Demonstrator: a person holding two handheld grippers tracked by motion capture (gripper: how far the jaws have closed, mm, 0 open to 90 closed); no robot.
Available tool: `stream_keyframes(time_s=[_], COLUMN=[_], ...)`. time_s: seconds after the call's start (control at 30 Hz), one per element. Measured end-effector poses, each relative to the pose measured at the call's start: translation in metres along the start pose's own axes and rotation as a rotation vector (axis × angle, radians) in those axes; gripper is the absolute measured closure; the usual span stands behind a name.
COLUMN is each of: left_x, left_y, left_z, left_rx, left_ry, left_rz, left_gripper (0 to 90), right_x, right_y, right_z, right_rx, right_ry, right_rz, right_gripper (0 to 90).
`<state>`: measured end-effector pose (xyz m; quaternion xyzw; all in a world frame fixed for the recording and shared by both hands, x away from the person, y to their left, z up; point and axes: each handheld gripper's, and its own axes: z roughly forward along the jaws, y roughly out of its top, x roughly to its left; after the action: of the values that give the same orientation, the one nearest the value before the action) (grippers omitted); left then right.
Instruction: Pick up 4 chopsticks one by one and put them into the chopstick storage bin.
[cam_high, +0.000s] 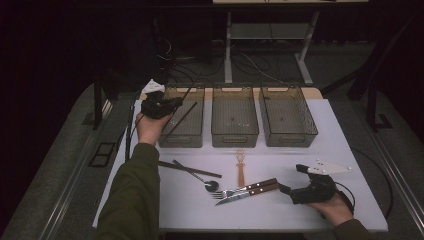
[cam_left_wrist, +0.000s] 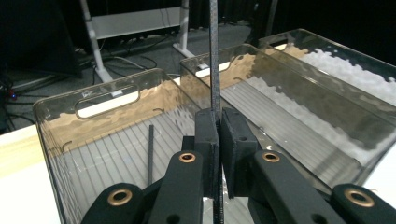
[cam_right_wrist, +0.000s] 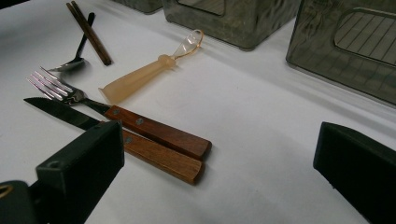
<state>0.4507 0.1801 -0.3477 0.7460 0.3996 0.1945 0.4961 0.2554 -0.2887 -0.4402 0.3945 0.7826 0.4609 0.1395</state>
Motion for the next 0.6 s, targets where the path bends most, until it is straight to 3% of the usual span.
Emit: stream_keyframes(time_s=[0.27,0.4,0.6], left_x=[0.012,0.016,0.021], left_y=[-0.008,-0.01,-0.016], left_z=[0.017,0.026,0.033], left_rx=[0.008,0.035,0.068], left_ry=[0.015,0.03,0.044], left_rz=[-0.017,-0.014,-0.049], left_gripper=[85.8,85.8,85.7], right_x=[0.0,0.0,-0.001], right_y=[0.0,-0.001,-0.001], right_z=[-0.001,-0.001,-0.001], right_rx=[-0.001,0.0,-0.006], right_ry=[-0.005,-0.003,-0.003], right_rz=[0.001,0.001,-0.002], right_gripper=[1.6,1.6,1.6])
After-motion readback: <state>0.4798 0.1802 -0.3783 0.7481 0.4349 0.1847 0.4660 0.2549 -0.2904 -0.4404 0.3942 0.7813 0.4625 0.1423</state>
